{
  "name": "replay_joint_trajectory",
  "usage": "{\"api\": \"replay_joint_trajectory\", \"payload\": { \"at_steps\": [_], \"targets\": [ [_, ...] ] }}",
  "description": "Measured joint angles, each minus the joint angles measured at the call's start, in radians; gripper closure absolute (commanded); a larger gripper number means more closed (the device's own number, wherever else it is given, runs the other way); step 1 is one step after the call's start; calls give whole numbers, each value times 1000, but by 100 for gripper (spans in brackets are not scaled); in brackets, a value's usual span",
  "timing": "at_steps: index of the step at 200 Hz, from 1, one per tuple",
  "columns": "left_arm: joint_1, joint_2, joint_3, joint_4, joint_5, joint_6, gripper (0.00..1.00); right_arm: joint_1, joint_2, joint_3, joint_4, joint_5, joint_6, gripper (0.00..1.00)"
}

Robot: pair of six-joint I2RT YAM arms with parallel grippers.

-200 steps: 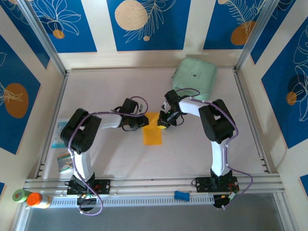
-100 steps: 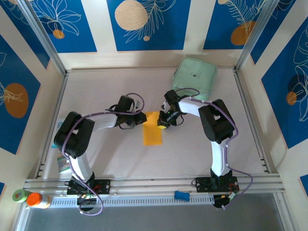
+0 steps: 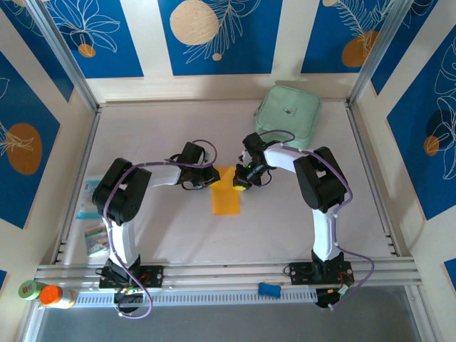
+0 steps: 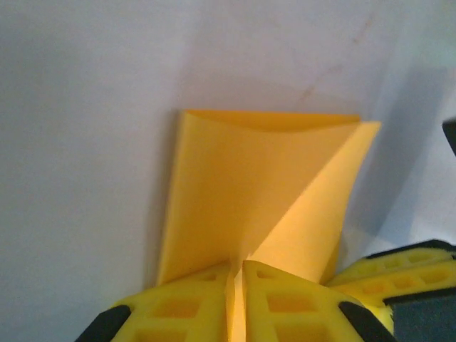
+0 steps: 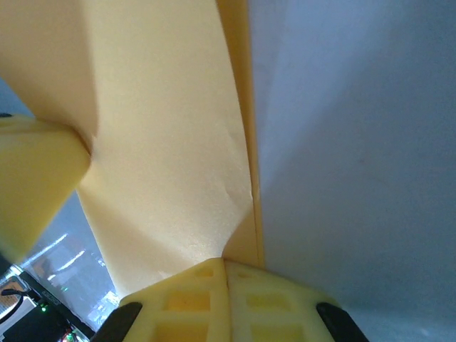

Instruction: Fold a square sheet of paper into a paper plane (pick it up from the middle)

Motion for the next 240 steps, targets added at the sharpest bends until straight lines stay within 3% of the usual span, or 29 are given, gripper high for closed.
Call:
{"api": "replay_joint_trajectory", "payload": {
  "at_steps": [56, 122, 155, 240],
  "targets": [
    [80, -35, -1, -52, -26, 10, 84, 0, -1, 0, 0, 5, -6, 95],
    [22, -68, 5, 10, 11, 16, 84, 0, -1, 0, 0, 5, -6, 95],
    [1, -2, 69, 20, 40, 16, 84, 1, -1, 0, 0, 5, -6, 95],
    [20, 61, 100, -22, -18, 7, 84, 1, -1, -2, 1, 6, -6, 95]
  ]
}}
